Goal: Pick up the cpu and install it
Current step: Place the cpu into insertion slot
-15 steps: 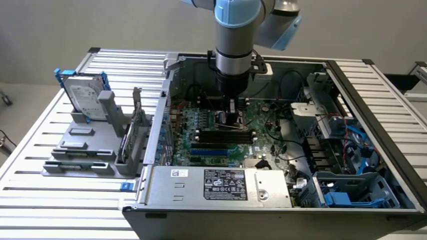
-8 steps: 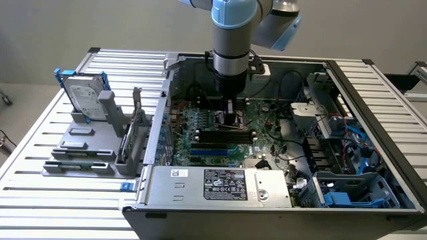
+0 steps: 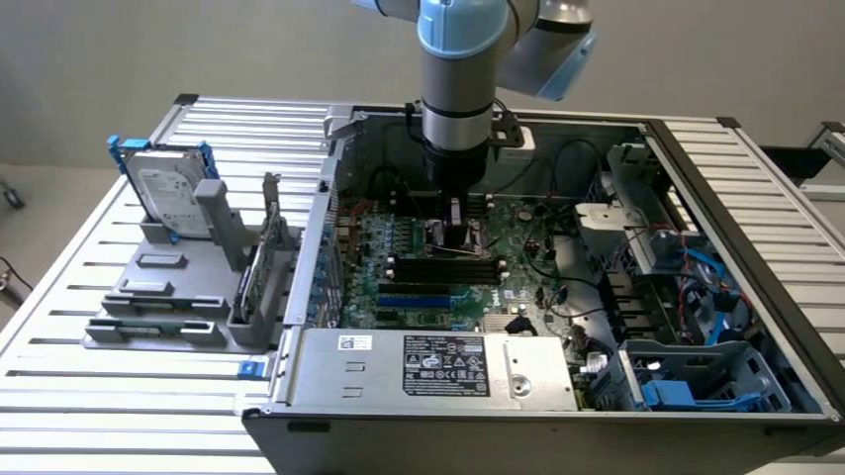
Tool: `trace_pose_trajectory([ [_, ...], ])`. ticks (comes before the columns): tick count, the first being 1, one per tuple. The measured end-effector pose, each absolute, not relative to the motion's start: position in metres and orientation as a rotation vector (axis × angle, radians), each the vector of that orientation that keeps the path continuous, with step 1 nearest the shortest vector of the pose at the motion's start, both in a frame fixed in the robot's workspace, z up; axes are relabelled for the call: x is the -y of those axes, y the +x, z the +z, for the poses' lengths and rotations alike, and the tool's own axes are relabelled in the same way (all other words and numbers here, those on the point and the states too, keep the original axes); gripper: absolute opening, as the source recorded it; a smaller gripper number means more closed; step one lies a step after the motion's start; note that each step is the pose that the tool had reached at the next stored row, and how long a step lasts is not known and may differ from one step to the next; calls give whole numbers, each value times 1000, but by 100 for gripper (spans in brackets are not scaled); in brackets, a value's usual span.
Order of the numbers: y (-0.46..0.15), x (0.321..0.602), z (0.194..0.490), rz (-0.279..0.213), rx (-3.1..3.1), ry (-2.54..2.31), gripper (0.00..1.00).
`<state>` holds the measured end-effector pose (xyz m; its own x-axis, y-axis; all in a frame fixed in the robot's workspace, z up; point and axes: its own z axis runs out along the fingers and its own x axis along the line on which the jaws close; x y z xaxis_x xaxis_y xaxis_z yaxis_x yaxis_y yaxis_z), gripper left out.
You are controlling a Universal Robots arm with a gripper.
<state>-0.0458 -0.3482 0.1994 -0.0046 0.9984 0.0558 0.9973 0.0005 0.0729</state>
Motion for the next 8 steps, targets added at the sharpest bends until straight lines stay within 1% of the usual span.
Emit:
trace_pose_trajectory([
  [8, -46, 348, 199, 147, -2211, 2206, 55],
])
